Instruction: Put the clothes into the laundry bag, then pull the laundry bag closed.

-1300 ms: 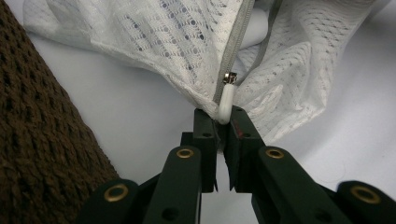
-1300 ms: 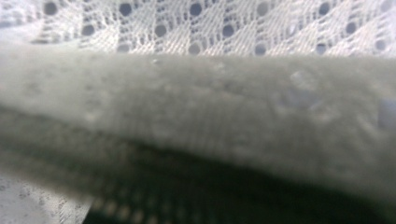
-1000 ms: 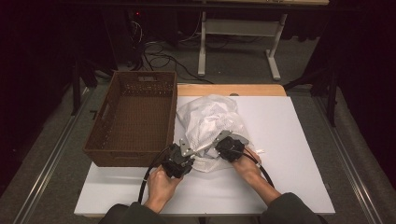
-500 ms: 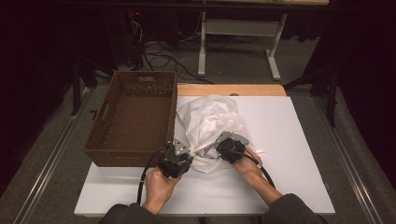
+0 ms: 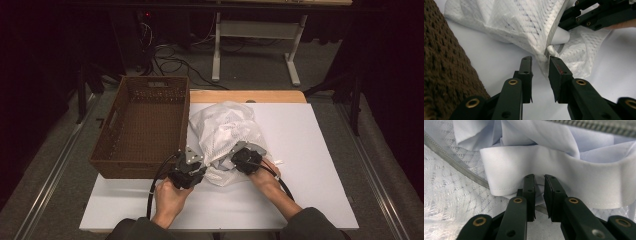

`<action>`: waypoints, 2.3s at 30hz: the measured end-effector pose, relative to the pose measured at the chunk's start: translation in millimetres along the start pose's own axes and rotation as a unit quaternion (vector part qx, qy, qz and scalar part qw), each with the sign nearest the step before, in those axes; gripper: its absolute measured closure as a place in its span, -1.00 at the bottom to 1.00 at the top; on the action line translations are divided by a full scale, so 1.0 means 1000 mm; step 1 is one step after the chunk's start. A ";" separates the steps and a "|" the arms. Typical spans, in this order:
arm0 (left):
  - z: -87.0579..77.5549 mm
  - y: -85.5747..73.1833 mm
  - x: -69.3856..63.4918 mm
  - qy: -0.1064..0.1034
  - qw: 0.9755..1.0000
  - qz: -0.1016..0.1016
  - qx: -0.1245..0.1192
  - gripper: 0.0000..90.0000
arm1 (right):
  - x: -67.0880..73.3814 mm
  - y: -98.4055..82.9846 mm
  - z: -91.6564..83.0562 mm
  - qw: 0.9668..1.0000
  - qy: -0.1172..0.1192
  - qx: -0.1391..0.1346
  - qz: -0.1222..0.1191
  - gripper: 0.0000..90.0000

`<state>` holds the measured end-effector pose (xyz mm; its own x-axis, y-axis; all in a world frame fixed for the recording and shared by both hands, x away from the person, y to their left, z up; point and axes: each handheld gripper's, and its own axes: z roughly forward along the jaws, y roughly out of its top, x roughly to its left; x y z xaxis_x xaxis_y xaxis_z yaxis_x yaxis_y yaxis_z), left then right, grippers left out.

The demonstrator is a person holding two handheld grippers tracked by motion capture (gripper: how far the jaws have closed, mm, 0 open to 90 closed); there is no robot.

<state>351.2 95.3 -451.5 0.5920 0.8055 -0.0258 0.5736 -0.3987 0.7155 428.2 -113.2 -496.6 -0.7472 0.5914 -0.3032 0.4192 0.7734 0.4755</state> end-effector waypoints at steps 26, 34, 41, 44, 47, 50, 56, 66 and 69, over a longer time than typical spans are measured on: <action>0.015 0.003 0.006 -0.045 0.999 -0.009 0.006 0.83 | -0.007 -0.004 -0.029 0.997 0.058 -0.033 0.044 0.54; 0.015 0.002 0.006 -0.052 0.999 -0.005 0.011 0.89 | 0.000 -0.011 -0.045 0.992 0.097 -0.055 0.057 0.48; 0.017 -0.001 0.006 -0.057 0.998 -0.005 0.013 0.90 | 0.003 -0.011 -0.046 0.988 0.124 -0.067 0.068 0.46; 0.017 -0.002 0.007 -0.061 0.998 -0.009 0.014 0.90 | 0.007 -0.010 -0.046 0.986 0.136 -0.068 0.064 0.47; 0.018 -0.003 0.008 -0.063 0.998 -0.010 0.015 0.90 | 0.009 -0.007 -0.046 0.985 0.144 -0.071 0.059 0.49; 0.018 -0.003 0.008 -0.064 0.998 -0.010 0.016 0.90 | 0.010 -0.005 -0.044 0.984 0.151 -0.072 0.064 0.52; 0.023 -0.003 0.006 -0.071 0.997 -0.008 0.022 0.90 | 0.011 -0.006 -0.041 0.983 0.153 -0.070 0.069 0.56; 0.024 -0.003 0.006 -0.076 0.997 -0.008 0.024 0.91 | 0.011 -0.008 -0.039 0.982 0.161 -0.077 0.068 0.60; 0.023 -0.003 0.006 -0.075 0.997 -0.006 0.024 0.91 | 0.013 -0.007 -0.038 0.981 0.167 -0.077 0.066 0.61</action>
<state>365.8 90.9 -470.3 0.6609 0.7369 -0.1419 0.6063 -0.4128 0.6797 396.3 -119.4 -472.2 -0.8294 0.5568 0.0455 0.4608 0.6358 0.6192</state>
